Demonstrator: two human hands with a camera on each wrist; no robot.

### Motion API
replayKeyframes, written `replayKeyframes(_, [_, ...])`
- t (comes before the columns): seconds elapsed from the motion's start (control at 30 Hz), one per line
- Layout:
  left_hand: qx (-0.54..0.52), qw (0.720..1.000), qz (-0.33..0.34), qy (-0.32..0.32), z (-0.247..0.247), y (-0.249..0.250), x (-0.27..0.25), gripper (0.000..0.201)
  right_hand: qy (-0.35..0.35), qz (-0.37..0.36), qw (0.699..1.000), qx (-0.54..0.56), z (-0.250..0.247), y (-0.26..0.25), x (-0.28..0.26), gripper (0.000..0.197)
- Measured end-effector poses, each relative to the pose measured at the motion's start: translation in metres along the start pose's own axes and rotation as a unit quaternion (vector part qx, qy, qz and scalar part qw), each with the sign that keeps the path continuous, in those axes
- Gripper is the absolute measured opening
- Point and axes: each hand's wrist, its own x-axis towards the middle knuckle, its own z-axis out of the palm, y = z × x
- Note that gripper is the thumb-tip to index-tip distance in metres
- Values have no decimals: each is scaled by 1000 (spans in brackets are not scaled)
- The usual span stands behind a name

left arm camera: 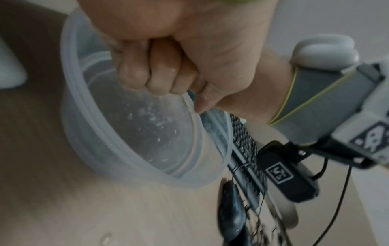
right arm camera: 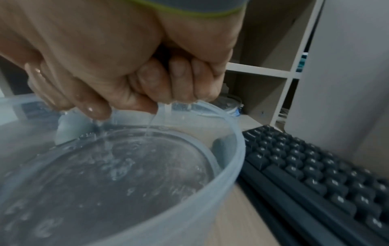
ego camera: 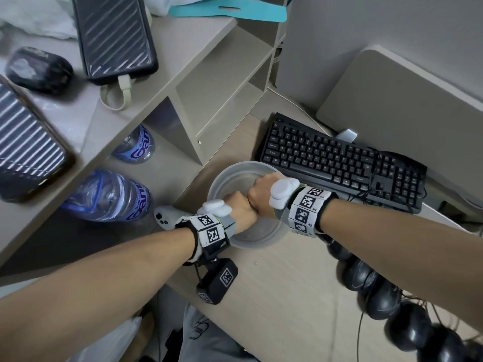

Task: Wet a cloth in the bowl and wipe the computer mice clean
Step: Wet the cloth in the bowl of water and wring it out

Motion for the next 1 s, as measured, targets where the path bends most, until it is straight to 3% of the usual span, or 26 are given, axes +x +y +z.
replayKeyframes(0.1, [-128,991,-32,14,1,-1,2,24,-32,33,994,-98,-9,-10,4,12])
replayKeyframes(0.17, [-156,987,-45,20,3,-4,9,31,-32,48,994,-97,-15,-11,4,26])
replayKeyframes(0.23, [-196,979,-46,19,3,-3,8,25,-7,18,995,-101,-15,-5,2,33])
replayKeyframes(0.33, [-247,967,-56,20,6,-3,3,11,33,-2,996,-87,-10,-2,4,28])
replayKeyframes(0.5, [-326,943,-63,-8,8,-5,0,19,81,-38,992,-85,3,2,14,27])
replayKeyframes(0.63, [-309,949,-62,-19,6,-7,-2,21,84,-13,993,-83,6,-2,15,19])
replayKeyframes(0.7, [-257,965,-48,-4,2,-8,2,18,96,37,993,-64,7,-6,16,10])
replayKeyframes(0.77, [-204,979,-31,-3,-6,-9,3,16,166,81,983,-6,17,-5,16,31])
replayKeyframes(0.83, [-160,987,-31,10,-9,-13,9,40,175,96,976,89,21,-3,9,41])
replayKeyframes(0.9, [-133,990,-24,27,-13,-9,2,43,155,123,945,259,21,2,-8,36])
replayKeyframes(0.93, [-117,992,-19,38,-14,-7,-4,42,148,142,907,369,22,4,-14,30])
replayKeyframes(1.0, [-97,993,-8,73,-14,-6,-9,58,115,149,781,595,22,5,-20,27])
